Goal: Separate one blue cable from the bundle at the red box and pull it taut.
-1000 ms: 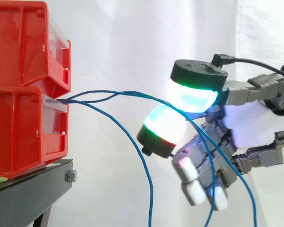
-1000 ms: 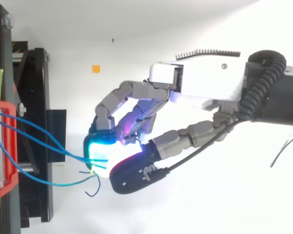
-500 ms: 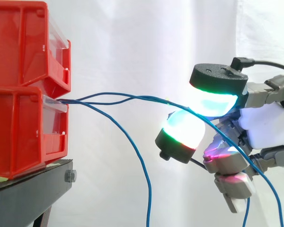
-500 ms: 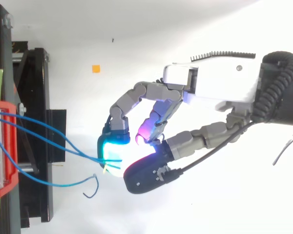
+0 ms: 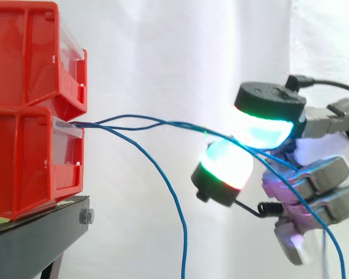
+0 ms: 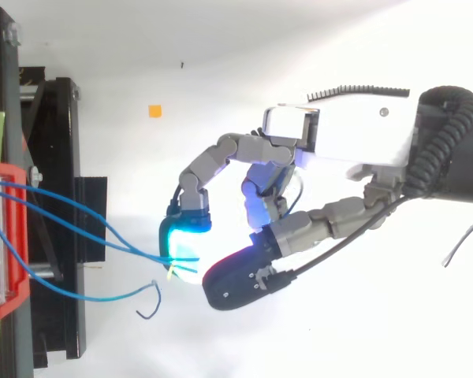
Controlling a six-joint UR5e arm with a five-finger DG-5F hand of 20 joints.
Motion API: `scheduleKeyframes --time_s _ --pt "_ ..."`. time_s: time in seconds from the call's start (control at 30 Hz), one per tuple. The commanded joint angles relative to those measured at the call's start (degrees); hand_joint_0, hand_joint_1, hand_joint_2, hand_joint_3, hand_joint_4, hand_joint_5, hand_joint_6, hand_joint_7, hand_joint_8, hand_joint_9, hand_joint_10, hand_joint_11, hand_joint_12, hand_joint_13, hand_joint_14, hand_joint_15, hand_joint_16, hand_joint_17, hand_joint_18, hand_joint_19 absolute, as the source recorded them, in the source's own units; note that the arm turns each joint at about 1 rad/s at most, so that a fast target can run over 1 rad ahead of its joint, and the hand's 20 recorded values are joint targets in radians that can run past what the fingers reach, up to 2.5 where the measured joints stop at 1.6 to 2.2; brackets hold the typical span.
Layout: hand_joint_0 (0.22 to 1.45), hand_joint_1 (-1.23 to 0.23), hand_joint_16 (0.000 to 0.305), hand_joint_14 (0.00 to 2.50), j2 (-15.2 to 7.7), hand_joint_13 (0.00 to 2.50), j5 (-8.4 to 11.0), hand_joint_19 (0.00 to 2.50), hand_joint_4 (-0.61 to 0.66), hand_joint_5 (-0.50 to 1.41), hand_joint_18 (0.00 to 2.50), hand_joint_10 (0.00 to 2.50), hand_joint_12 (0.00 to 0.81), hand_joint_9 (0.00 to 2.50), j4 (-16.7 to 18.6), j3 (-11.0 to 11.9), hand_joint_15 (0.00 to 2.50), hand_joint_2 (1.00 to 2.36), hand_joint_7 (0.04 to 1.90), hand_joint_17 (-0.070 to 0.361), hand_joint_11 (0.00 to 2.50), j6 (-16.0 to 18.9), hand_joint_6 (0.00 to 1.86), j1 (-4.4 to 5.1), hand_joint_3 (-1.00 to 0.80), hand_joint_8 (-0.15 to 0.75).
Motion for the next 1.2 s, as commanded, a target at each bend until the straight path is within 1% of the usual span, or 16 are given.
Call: scheduleKeyframes --time_s 0.0,0.07,0.1,0.13,0.17,0.23,0.3,0.4,0.57,0.67,0.83,0.9,1.03,1.1,1.13,1.17 --pt "0.61 -0.72 0.036 1.04 0.03 1.14 -0.19 0.87 -0.15 -0.07 0.96 1.25 0.282 0.97 0.58 -0.79 1.24 1.01 0.93 0.082 1.07 0.04 0.87 -0.32 -0.20 0.245" --pt "0.61 -0.72 0.036 1.37 0.12 1.08 -0.45 0.95 -0.15 -0.08 1.00 1.36 0.285 0.95 0.75 -0.79 1.15 1.01 0.94 0.082 1.06 -0.22 0.87 -0.49 -0.20 0.240" --pt "0.61 -0.72 0.036 1.47 0.38 1.06 -0.54 0.98 -0.15 -0.08 1.01 1.38 0.286 0.94 0.75 -0.79 1.13 1.01 0.93 0.081 1.04 -0.22 0.87 -0.58 -0.20 0.239" --pt "0.61 -0.72 0.036 1.74 0.56 1.01 -0.54 1.04 -0.15 -0.08 1.04 1.43 0.284 0.93 0.67 -0.79 1.08 1.01 0.93 0.081 1.04 -0.48 0.87 -0.49 -0.20 0.246" --pt "0.61 -0.72 0.036 1.82 0.74 0.99 -0.54 1.08 -0.15 -0.08 1.06 1.50 0.289 0.92 0.67 -0.79 1.08 1.01 0.92 0.080 1.01 -0.57 0.87 -0.58 -0.20 0.238" --pt "0.61 -0.72 0.036 2.12 1.17 0.93 -0.36 1.20 -0.15 -0.08 1.11 1.63 0.289 0.90 0.49 -0.79 1.03 1.02 0.92 0.080 0.97 -1.01 0.87 -0.41 -0.20 0.246" --pt "0.61 -0.72 0.036 2.35 1.61 0.89 -0.27 1.24 -0.15 -0.08 1.15 1.73 0.298 0.88 -0.21 -0.79 0.99 1.01 0.93 0.080 0.93 -1.80 0.87 -0.32 -0.20 0.243" --pt "0.61 -0.72 0.034 2.50 2.41 0.85 -0.27 1.38 -0.15 -0.08 1.19 1.76 0.297 0.88 -1.44 -0.79 1.01 1.01 0.93 0.076 0.93 -2.86 0.87 -0.41 -0.21 0.234" --pt "0.62 -0.71 0.032 2.50 3.20 0.81 -0.10 1.61 -0.14 -0.08 1.27 1.82 0.300 0.86 -2.32 -1.32 1.03 1.01 0.92 0.071 0.94 -3.74 0.87 -0.23 -0.23 0.232" --pt "0.62 -0.71 0.030 2.50 3.90 0.80 1.57 1.64 -0.13 -0.08 1.27 1.84 0.295 0.84 -2.67 -1.40 1.05 1.01 0.92 0.067 0.95 -3.91 0.87 0.03 -0.24 0.228" --pt "0.63 -0.77 0.030 2.50 4.78 0.79 2.10 1.64 -0.11 -0.09 1.28 1.94 0.297 0.81 -4.52 -1.40 1.03 1.01 0.94 0.067 0.90 -3.91 0.87 0.38 -0.24 0.228" --pt "0.64 -0.80 0.030 2.50 5.22 0.79 3.24 1.63 -0.08 -0.09 1.28 1.95 0.288 0.81 -5.40 -1.76 1.05 1.01 0.94 0.067 0.90 -3.65 0.88 0.74 -0.24 0.232" --pt "0.67 -0.87 0.029 2.50 5.75 0.80 4.47 1.64 -0.03 -0.09 1.30 2.00 0.289 0.81 -4.52 -3.16 1.06 1.02 0.96 0.065 0.89 -3.38 0.90 1.26 -0.25 0.238" --pt "0.67 -0.88 0.029 2.50 5.75 0.81 5.44 1.64 -0.02 -0.10 1.31 2.01 0.290 0.81 -2.23 -4.04 1.06 1.02 0.96 0.065 0.89 -2.59 0.91 1.70 -0.25 0.237" --pt "0.67 -0.88 0.029 2.50 5.75 0.81 5.88 1.65 -0.02 -0.10 1.31 2.02 0.292 0.83 -1.71 -4.04 1.07 1.02 0.96 0.065 0.89 -1.89 0.92 1.79 -0.25 0.241" --pt "0.66 -0.87 0.029 2.50 5.66 0.82 6.23 1.65 -0.02 -0.10 1.31 2.01 0.293 0.83 -1.53 -4.13 1.06 1.02 0.95 0.066 0.90 -0.04 0.92 1.97 -0.25 0.240"
